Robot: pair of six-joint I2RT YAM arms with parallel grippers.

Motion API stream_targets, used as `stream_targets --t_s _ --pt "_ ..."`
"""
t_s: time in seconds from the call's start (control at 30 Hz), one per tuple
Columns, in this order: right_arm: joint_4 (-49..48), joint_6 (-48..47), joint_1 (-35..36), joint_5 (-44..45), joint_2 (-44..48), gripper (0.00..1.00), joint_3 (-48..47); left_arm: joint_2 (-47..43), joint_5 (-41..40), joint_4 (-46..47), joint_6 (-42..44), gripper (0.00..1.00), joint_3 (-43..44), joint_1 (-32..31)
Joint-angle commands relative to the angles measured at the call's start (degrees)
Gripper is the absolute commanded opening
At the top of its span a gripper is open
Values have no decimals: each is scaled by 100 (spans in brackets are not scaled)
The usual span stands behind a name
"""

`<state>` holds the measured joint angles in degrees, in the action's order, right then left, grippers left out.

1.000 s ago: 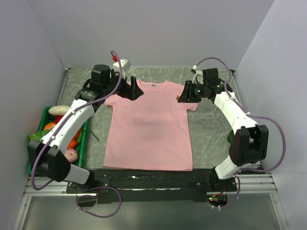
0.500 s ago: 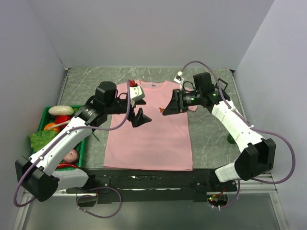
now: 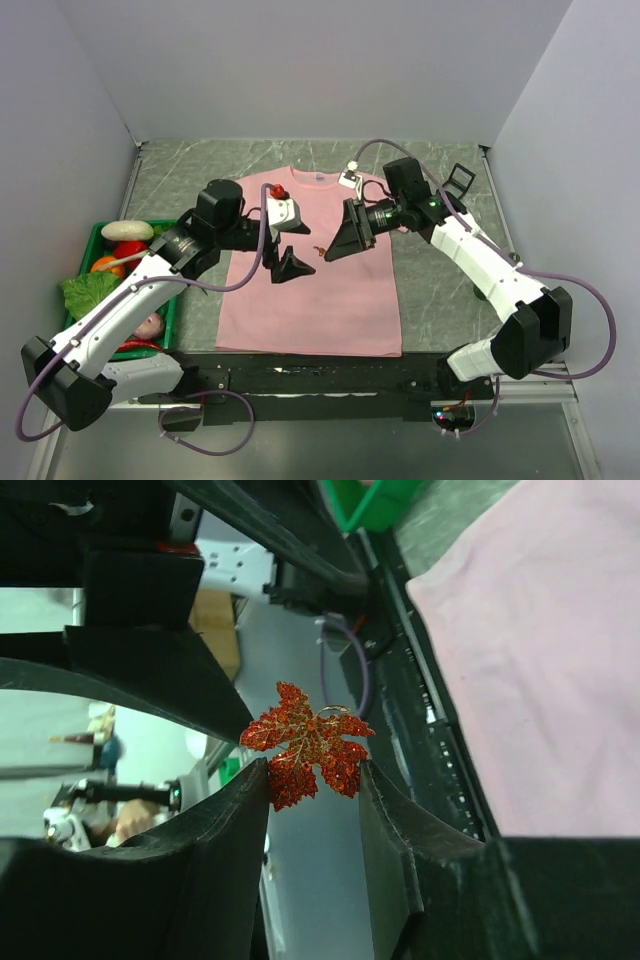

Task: Pin the brooch onto the clothing
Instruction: Pass from the right arm to the left

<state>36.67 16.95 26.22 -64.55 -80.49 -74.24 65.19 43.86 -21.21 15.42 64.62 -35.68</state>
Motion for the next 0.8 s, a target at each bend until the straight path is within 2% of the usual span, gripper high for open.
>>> stream_targets --t_s 0.0,0.13,0.37,0.57,0.77 --pt "-150 168 190 -487 -20 32 -65 -33 606 -181 189 97 156 -62" --pt "-213 248 270 -576 -2 32 -12 -59 799 -287 260 87 218 -71" --pt "-186 212 384 -708 16 32 -29 -77 668 -208 198 82 200 -71" --pt "-177 195 463 -760 -98 32 32 -217 782 318 -91 73 -10 -88" --pt "-379 326 507 -839 -195 31 85 -138 783 258 -74 65 -11 -176"
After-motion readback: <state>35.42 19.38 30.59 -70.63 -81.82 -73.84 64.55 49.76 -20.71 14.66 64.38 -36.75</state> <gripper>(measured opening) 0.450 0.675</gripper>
